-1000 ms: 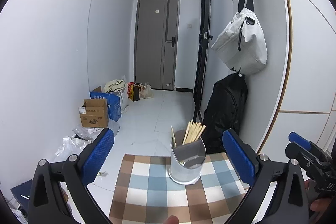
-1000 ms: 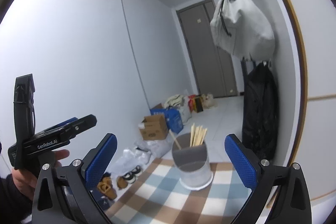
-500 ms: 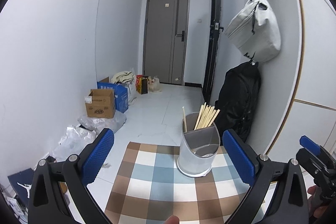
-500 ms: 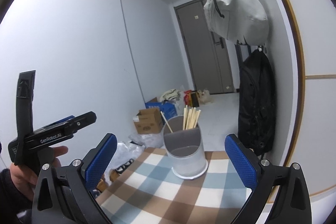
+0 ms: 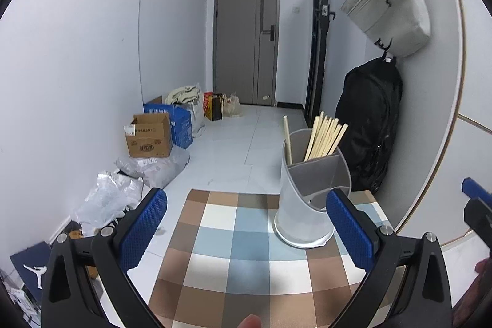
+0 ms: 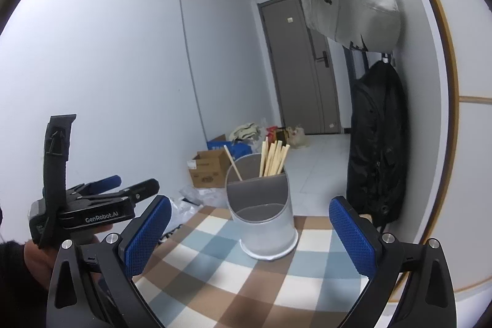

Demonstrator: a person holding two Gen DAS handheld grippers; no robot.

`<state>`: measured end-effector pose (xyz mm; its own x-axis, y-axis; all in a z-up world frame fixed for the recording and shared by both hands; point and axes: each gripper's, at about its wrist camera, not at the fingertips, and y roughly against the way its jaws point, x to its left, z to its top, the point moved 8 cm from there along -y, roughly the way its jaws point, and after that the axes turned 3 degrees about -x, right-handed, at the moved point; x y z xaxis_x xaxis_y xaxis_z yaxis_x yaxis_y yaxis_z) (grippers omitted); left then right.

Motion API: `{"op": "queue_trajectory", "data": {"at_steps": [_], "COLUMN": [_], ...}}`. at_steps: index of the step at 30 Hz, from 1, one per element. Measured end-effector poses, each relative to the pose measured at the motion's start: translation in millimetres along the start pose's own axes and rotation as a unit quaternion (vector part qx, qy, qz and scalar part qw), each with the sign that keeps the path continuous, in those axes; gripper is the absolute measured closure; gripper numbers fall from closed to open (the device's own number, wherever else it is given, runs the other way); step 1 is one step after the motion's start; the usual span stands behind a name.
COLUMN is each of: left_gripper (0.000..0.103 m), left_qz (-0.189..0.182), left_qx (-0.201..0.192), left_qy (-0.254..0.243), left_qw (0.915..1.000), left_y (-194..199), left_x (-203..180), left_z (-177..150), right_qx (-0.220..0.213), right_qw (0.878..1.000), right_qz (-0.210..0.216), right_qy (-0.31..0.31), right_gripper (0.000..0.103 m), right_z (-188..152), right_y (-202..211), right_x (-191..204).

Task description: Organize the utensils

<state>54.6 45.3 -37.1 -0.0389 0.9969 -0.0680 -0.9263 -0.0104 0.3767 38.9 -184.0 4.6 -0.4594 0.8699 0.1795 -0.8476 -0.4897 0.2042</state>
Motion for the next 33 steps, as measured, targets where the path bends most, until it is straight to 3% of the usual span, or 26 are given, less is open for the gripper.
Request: {"op": "queue_trajectory", "data": {"at_steps": [3,10,33], "left_gripper": [0.002,0.002,0.002], "left_qz": [0.004,0.004,0.024], "left_qx": [0.007,0.004,0.013], "left_qy": [0.019,-0.007,0.015], "left_qw": [0.9998,1.0000,0.9995], "left_y": [-4.2,-1.3,0.5], "left_x": [3.8,-7.6,0.9], "left_z": [-2.4,-7.8,-13.7], "right_qx": [0.016,0.020,0.027], "right_qw": [1.000,1.000,1.000], "right_qz": [-0.005,-0.008,-0.010], "right_qy": [0.002,-0.011,-0.006], "right_gripper": [0.000,0.000,0.000], "right_z": [-6.8,-8.6,-11.5], "right_y": [-9.4,-15.0,-5.1], "right_x": [-0.9,-6.8,0.9]}}
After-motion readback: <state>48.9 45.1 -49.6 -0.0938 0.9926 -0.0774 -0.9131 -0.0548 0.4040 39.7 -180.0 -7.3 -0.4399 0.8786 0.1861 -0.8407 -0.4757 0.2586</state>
